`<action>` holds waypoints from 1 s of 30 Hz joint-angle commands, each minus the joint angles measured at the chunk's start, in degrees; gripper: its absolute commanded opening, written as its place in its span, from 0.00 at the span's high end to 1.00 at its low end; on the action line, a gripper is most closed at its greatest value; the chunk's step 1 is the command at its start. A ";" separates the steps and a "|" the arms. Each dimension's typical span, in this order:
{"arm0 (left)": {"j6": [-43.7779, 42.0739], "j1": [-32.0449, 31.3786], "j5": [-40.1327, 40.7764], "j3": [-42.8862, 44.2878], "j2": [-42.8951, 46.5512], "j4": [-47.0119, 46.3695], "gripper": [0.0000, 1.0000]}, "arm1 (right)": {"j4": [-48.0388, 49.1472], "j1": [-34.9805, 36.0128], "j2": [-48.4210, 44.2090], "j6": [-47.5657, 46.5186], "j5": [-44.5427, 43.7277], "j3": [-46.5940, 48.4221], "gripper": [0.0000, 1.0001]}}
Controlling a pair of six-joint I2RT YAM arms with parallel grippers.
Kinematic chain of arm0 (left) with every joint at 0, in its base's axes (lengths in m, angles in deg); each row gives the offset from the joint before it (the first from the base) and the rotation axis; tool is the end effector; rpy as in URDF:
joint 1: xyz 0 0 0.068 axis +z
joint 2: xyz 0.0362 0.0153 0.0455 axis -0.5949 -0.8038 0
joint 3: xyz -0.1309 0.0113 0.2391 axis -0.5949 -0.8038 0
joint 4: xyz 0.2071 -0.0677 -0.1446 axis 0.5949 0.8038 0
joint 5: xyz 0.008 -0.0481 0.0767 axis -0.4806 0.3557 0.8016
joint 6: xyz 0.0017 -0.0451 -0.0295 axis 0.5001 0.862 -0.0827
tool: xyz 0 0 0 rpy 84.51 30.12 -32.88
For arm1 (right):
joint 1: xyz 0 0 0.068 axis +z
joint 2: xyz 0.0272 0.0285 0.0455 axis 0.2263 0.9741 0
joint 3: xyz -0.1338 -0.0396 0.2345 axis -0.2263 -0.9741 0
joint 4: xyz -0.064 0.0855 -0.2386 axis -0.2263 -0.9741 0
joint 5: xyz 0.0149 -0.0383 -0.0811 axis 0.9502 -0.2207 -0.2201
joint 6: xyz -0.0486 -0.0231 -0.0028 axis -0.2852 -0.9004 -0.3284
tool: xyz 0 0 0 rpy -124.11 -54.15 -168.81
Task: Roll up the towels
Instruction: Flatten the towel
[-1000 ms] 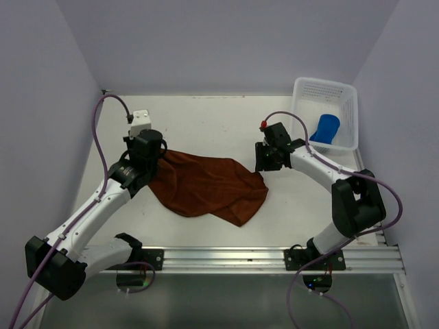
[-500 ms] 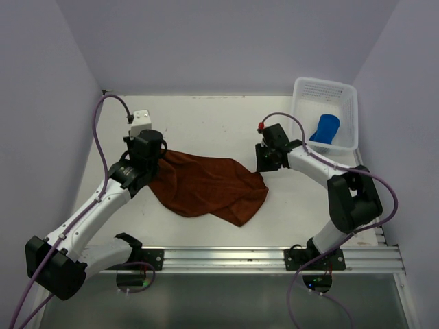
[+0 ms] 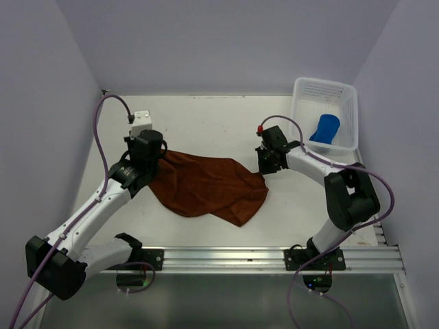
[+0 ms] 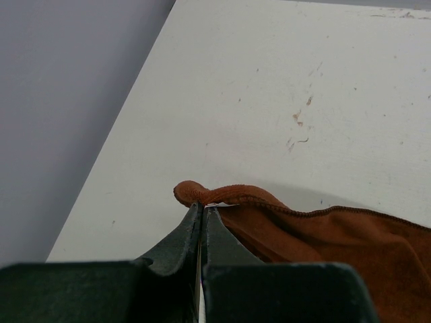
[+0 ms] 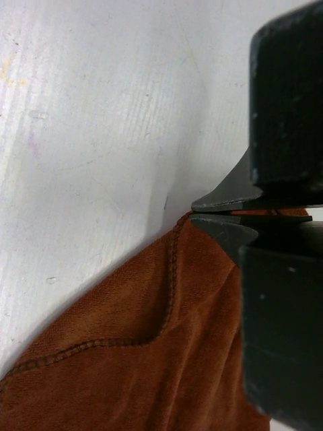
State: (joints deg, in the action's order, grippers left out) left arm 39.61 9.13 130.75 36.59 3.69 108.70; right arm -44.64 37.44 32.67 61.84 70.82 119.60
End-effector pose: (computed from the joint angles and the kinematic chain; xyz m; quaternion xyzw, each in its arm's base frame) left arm 0.2138 -0.0807 0.3171 -0.1231 0.8113 0.1692 0.5459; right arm 0.3027 0.1374 0.1868 -0.0699 0.9643 0.0924 0.2380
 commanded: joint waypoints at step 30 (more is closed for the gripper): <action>-14.51 11.72 -38.93 -0.56 8.15 -6.10 1.00 | -15.57 -3.35 -24.11 -2.76 -2.69 25.17 1.00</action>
State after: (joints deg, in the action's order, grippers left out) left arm 30.21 18.49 104.22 36.04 12.34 105.64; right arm -59.16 34.42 11.03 58.63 65.88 143.76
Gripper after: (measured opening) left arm 0.009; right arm 0.012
